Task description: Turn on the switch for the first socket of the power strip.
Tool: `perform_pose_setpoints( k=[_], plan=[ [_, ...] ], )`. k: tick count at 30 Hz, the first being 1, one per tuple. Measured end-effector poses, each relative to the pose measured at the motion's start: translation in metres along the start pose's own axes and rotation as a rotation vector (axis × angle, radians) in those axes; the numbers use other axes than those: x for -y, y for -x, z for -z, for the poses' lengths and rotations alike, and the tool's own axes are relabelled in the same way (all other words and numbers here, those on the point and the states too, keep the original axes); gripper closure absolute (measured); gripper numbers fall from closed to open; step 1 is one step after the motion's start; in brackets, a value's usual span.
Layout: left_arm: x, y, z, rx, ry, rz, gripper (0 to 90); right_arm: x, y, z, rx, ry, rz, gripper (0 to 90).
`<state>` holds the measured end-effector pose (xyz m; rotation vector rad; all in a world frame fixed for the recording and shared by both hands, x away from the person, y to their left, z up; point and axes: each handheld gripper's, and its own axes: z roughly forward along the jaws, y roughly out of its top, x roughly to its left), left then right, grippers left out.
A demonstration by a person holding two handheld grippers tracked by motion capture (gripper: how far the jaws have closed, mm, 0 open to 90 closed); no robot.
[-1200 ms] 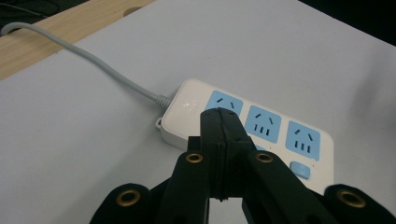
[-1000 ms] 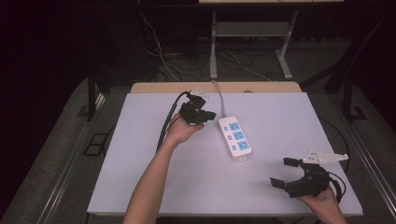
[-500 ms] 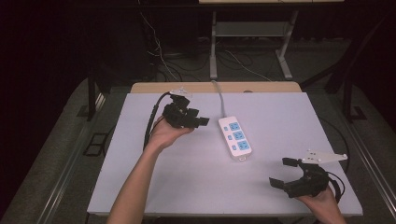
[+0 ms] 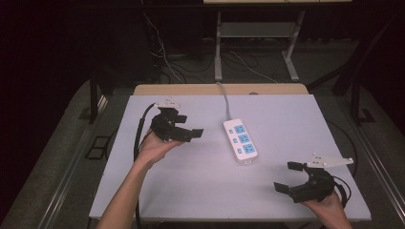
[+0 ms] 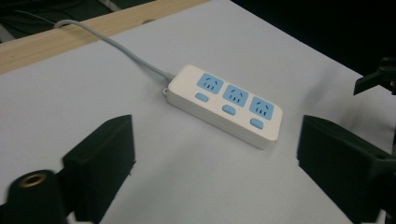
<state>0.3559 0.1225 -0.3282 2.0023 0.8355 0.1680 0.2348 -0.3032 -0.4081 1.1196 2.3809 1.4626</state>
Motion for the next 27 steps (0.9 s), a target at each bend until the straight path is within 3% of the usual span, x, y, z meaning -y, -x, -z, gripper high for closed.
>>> perform_pose_setpoints(
  k=[3,17,27],
  plan=[
    [0.008,0.004,0.005,-0.018,-0.004,-0.006,0.0,0.000,-0.001,0.000,0.001,0.000,0.002,0.3],
    [0.050,0.014,0.026,0.008,0.061,0.012,0.0,0.000,-0.002,-0.003,-0.002,-0.003,0.003,0.3],
    [0.078,0.022,0.027,0.031,0.085,0.034,0.0,0.001,-0.004,-0.005,-0.006,-0.003,0.004,0.3]
  ],
)
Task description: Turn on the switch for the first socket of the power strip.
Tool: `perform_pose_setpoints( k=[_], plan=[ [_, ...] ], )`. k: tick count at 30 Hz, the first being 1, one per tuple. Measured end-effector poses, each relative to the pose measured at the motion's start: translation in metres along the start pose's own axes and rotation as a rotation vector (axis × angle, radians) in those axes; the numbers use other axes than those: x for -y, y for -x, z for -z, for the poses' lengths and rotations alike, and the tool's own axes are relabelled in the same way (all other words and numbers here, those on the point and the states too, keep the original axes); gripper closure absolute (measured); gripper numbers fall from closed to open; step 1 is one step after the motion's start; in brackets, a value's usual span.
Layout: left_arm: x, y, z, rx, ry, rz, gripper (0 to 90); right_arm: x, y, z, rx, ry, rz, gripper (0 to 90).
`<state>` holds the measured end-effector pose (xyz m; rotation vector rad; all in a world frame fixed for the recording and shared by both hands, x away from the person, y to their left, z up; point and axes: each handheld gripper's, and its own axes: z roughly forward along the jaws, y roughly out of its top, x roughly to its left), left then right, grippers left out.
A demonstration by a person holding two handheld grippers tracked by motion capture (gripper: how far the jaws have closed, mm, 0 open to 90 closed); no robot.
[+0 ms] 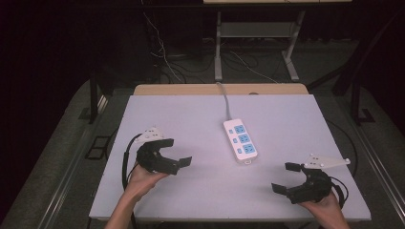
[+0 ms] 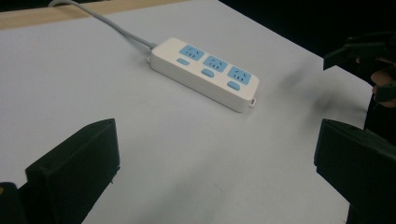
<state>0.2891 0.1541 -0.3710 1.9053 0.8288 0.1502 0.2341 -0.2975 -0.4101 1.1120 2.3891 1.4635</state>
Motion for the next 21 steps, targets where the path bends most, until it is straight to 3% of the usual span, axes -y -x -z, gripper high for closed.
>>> perform_pose_setpoints(
  k=[9,21],
  plan=[
    [0.027,0.004,-0.004,0.011,-0.005,0.018,0.0,0.002,-0.001,-0.003,-0.007,-0.006,0.000,0.3],
    [0.053,-0.002,0.001,0.010,-0.004,0.063,0.0,0.002,-0.001,-0.003,-0.003,-0.011,-0.011,0.3]
  ],
)
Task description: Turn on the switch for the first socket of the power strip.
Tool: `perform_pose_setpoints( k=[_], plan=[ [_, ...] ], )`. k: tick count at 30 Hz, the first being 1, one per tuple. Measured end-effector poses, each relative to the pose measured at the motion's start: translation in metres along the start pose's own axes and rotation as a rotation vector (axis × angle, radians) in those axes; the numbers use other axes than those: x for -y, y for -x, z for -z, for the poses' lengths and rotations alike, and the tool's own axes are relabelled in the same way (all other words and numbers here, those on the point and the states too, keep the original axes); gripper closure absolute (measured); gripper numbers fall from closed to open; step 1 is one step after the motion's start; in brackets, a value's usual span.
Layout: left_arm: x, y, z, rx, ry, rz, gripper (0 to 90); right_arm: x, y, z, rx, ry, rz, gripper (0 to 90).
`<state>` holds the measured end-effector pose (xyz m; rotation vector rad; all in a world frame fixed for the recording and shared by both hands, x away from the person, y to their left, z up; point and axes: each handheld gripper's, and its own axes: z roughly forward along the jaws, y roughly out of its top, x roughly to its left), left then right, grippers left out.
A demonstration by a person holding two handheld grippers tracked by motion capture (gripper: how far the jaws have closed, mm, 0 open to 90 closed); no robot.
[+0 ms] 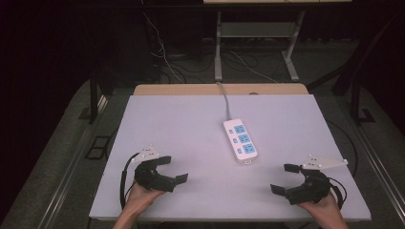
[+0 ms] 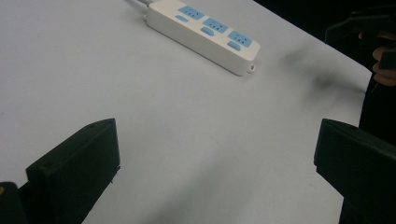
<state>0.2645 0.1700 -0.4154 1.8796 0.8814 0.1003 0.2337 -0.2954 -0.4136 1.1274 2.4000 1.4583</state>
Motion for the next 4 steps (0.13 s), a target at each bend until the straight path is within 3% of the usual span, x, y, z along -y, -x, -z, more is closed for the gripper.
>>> perform_pose_setpoints(
  k=[4],
  plan=[
    [0.0062,-0.0017,0.0004,-0.002,-0.008,0.009,0.0,0.0002,0.0008,0.0004,-0.001,0.001,-0.003,0.3]
  ],
)
